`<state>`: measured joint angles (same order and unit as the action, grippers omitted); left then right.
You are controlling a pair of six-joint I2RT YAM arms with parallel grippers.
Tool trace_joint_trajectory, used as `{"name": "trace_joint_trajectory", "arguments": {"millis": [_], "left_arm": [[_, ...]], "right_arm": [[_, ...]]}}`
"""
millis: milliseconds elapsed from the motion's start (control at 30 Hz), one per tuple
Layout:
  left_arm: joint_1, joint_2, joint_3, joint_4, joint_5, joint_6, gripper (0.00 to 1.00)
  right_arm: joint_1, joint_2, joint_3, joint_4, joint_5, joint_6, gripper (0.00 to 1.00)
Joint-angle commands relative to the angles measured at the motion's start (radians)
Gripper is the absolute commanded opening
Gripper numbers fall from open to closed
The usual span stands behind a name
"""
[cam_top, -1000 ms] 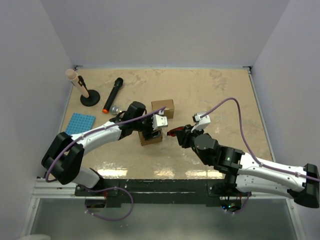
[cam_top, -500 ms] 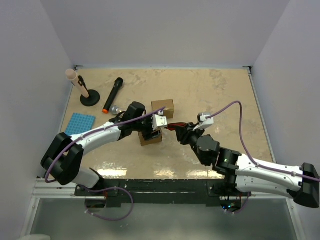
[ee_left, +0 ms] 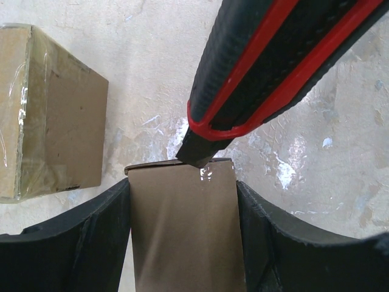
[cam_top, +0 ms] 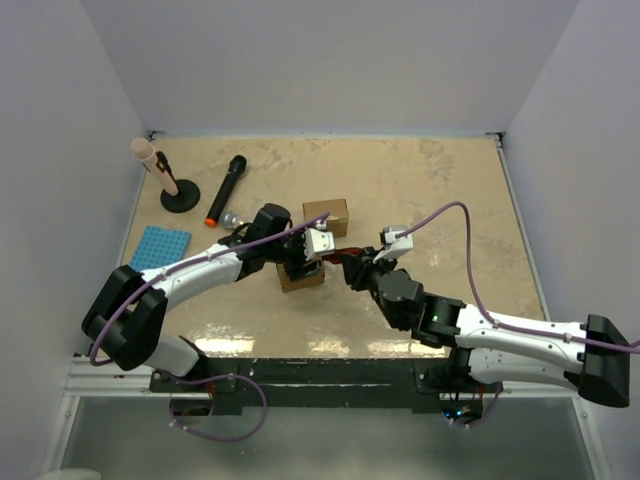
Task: Unpack the express box
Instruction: Cut the express box at the center of the board.
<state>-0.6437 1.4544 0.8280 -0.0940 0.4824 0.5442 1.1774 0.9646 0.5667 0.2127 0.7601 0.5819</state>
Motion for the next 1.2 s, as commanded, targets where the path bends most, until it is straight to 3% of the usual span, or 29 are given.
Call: {"name": "trace_joint_trajectory", "arguments": {"millis": [0, 1167], "left_arm": [[-0.005, -0.016, -0.006, 0.016, 0.013, -0.016, 0.47], [-0.005, -0.012, -0.013, 0.022, 0.007, -0.018, 0.47]], "right_arm": [[0.001, 0.014, 0.013, 0.071, 0.024, -0.008, 0.0], [0.001, 0.045, -0.001, 0.123, 0.068, -0.027, 0.0]]}}
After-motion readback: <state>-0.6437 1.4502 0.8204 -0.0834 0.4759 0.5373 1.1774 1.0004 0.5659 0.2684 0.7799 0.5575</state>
